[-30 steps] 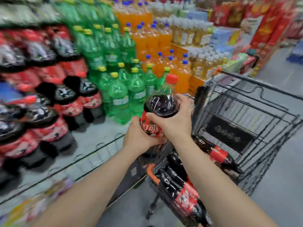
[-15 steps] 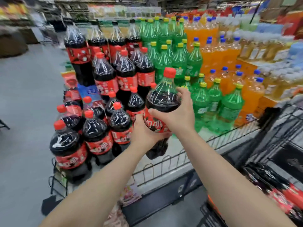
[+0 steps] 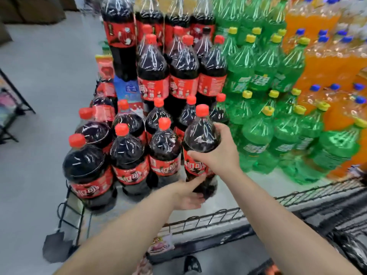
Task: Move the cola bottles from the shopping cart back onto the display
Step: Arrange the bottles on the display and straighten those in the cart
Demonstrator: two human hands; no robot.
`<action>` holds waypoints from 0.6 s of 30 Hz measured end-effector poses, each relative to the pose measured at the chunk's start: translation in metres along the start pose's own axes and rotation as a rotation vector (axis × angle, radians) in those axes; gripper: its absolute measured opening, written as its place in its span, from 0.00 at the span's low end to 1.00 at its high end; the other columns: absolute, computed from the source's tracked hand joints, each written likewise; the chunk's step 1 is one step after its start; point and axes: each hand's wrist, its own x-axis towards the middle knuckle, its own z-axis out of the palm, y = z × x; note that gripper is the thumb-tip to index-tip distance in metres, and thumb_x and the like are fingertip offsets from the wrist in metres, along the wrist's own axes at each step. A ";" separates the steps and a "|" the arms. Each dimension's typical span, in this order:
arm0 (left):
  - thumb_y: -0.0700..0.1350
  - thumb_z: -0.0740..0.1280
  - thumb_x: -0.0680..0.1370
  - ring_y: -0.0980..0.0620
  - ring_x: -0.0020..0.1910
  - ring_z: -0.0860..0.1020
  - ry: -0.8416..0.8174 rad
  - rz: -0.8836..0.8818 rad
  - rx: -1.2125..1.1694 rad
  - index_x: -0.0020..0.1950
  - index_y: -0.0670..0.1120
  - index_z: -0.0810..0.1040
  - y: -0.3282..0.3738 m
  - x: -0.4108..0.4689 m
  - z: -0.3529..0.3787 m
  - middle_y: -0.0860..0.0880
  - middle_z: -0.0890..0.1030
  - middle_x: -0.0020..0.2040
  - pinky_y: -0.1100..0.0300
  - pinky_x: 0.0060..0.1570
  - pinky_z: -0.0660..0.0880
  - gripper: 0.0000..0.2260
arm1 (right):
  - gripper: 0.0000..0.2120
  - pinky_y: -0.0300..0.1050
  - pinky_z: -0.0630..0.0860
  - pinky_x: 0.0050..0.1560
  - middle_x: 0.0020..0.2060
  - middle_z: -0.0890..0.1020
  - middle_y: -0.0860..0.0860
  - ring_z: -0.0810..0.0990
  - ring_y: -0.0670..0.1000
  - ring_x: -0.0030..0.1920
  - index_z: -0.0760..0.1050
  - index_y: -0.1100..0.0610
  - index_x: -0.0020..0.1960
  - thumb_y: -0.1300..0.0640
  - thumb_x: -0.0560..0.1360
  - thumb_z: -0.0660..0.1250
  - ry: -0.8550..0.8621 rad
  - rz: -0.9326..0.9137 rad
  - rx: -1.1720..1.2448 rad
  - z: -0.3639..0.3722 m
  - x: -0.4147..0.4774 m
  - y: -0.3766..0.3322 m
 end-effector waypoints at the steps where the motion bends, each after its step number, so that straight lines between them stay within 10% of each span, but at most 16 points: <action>1: 0.57 0.70 0.73 0.46 0.48 0.80 -0.033 -0.012 -0.052 0.78 0.50 0.45 0.001 0.007 -0.001 0.38 0.74 0.66 0.52 0.52 0.77 0.44 | 0.42 0.41 0.71 0.55 0.58 0.76 0.42 0.76 0.43 0.57 0.65 0.44 0.63 0.47 0.55 0.81 -0.027 -0.006 0.010 0.004 0.006 0.006; 9: 0.44 0.61 0.80 0.54 0.50 0.78 -0.051 0.019 -0.235 0.55 0.44 0.76 0.014 0.056 -0.004 0.50 0.84 0.51 0.61 0.49 0.71 0.07 | 0.43 0.49 0.72 0.63 0.58 0.71 0.47 0.74 0.48 0.60 0.64 0.45 0.60 0.50 0.51 0.82 -0.171 -0.068 0.077 0.024 0.043 0.061; 14: 0.36 0.55 0.81 0.48 0.47 0.78 0.033 -0.021 -0.333 0.43 0.40 0.74 0.018 0.058 0.000 0.47 0.83 0.41 0.54 0.52 0.71 0.11 | 0.44 0.30 0.65 0.62 0.57 0.69 0.45 0.71 0.48 0.60 0.64 0.52 0.62 0.60 0.53 0.85 -0.158 -0.090 0.175 0.018 0.049 0.085; 18: 0.32 0.52 0.80 0.45 0.46 0.78 0.101 -0.041 -0.328 0.37 0.37 0.72 0.016 0.066 0.006 0.39 0.82 0.48 0.51 0.58 0.68 0.14 | 0.57 0.38 0.63 0.69 0.69 0.64 0.46 0.65 0.40 0.69 0.53 0.54 0.75 0.60 0.57 0.84 -0.288 0.048 0.273 0.008 0.046 0.094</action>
